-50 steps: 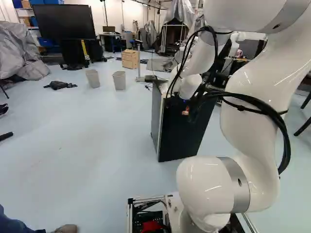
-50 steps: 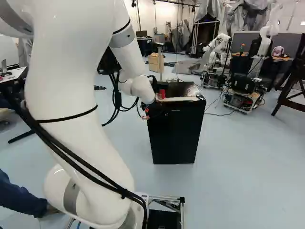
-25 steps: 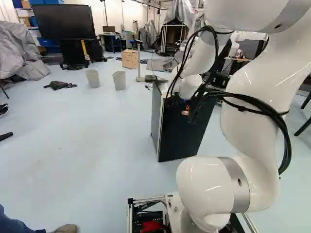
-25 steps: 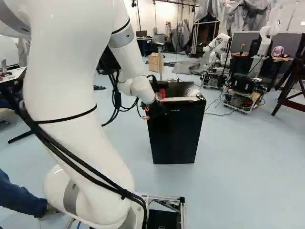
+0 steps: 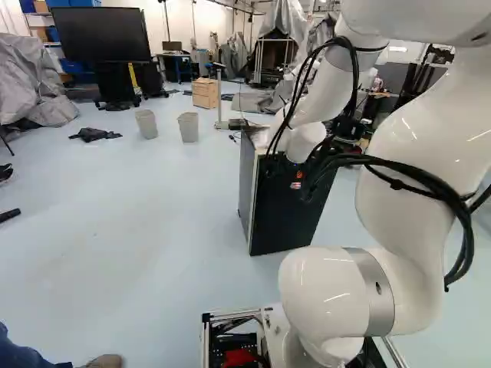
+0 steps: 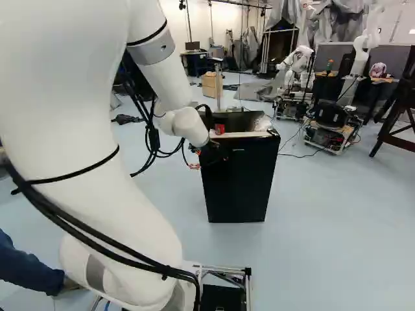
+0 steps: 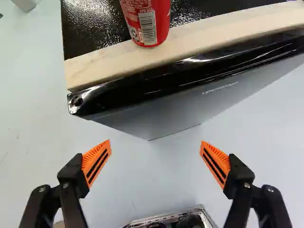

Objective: Grab a drink from the fridge

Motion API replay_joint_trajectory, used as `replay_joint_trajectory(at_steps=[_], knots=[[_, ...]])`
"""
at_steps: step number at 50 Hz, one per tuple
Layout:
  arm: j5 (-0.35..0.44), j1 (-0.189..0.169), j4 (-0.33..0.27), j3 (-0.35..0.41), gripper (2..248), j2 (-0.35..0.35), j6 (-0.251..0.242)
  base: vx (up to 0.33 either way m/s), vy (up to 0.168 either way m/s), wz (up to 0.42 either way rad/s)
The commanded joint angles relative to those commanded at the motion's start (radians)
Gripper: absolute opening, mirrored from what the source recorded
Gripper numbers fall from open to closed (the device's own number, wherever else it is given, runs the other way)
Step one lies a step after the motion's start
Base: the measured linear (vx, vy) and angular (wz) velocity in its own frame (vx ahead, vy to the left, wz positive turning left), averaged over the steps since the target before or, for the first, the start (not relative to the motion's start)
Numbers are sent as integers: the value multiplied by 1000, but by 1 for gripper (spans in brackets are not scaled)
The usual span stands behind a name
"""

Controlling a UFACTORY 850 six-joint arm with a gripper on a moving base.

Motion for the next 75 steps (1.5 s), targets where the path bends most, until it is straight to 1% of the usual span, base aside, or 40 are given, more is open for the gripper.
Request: replay_joint_trajectory(at_steps=[9, 18, 26, 52, 63, 75], knots=[[65, 10, 0, 50, 247, 47, 0, 0, 0, 0], [151, 26, 0, 97, 247, 92, 0, 0, 0, 0], [234, 37, 0, 114, 247, 109, 0, 0, 0, 0], [507, 41, 0, 117, 247, 111, 0, 0, 0, 0], [620, 41, 0, 116, 247, 88, 0, 0, 0, 0], [719, 41, 0, 114, 247, 57, 0, 0, 0, 0]])
